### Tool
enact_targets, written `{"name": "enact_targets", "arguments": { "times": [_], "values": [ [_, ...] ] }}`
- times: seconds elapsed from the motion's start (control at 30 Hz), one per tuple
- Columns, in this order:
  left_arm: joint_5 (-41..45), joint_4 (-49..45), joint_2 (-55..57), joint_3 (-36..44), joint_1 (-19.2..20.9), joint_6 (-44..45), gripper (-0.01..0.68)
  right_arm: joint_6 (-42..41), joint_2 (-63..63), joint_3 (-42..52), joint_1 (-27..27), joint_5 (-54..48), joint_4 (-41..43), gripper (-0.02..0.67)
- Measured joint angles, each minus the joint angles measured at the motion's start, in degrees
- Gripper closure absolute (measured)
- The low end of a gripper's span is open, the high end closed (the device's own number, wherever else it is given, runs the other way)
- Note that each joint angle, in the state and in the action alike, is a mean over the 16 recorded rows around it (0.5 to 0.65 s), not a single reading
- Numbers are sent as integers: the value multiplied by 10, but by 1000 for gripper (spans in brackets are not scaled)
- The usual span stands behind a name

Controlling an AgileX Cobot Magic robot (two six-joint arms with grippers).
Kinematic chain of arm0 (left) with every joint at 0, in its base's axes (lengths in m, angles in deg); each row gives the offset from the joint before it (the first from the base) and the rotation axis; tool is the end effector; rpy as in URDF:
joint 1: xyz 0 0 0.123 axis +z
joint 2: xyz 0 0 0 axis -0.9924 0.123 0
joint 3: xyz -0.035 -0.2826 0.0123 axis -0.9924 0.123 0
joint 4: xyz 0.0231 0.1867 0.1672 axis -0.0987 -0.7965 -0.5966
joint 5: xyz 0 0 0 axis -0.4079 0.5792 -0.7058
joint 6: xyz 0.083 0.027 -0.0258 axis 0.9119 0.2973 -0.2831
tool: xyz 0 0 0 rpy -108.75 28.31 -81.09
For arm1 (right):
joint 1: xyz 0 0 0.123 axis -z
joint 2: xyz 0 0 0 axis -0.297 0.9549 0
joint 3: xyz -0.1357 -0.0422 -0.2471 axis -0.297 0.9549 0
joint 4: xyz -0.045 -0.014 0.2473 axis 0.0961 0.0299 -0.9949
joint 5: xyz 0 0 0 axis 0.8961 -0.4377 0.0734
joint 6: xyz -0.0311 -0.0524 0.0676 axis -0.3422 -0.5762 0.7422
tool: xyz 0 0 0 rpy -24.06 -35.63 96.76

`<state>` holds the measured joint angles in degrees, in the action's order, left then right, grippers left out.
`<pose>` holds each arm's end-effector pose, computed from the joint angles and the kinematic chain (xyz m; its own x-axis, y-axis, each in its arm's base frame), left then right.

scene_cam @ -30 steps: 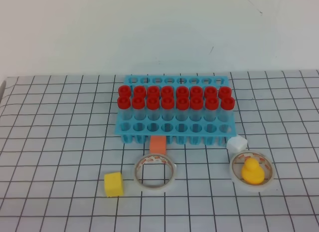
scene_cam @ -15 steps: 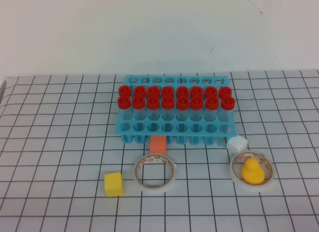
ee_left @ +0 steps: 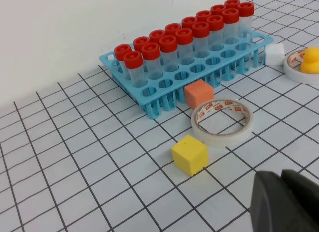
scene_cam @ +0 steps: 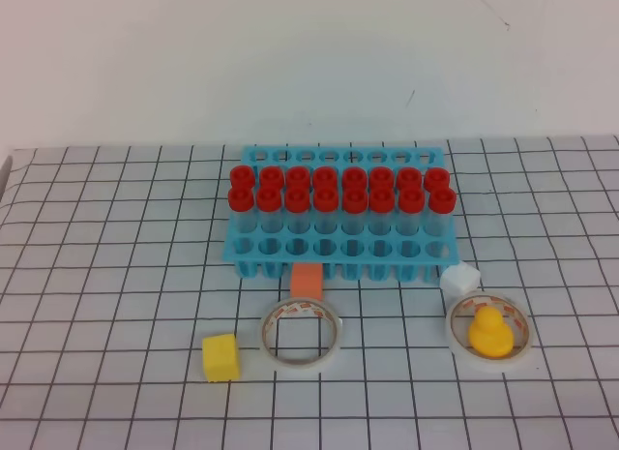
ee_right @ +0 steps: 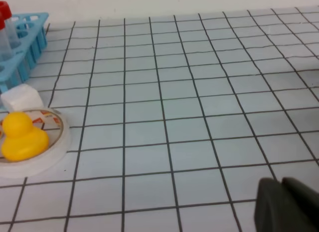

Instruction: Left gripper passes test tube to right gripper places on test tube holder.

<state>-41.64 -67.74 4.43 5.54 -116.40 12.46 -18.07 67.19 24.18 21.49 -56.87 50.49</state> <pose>0.0200 -0.0058 0.2697 -0.1427 0.1831 -0.9727 0.5068 0.8577 0.0871 0.0533 -0.0058 0.1766 -0.2462 0.0499 -0.9679 0.1013 0.9945 0.0255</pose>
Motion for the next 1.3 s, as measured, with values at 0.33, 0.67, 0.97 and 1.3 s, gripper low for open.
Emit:
{"name": "enact_targets", "arguments": {
  "times": [0.33, 0.67, 0.97, 1.3],
  "values": [
    [0, -2, 0, 0, 0, 0, 674, -2, 0, 0, 0, -1, 0, 650],
    [-26, -52, 0, 17, 7, -15, 674, -2, 0, -1, 0, -2, 0, 650],
    [-116, -90, 0, 72, 85, -54, 674, -2, 0, -1, 0, -4, 0, 650],
    [-263, -24, 0, 154, 238, -21, 674, -2, 0, -1, 0, -6, 0, 650]
  ]
}}
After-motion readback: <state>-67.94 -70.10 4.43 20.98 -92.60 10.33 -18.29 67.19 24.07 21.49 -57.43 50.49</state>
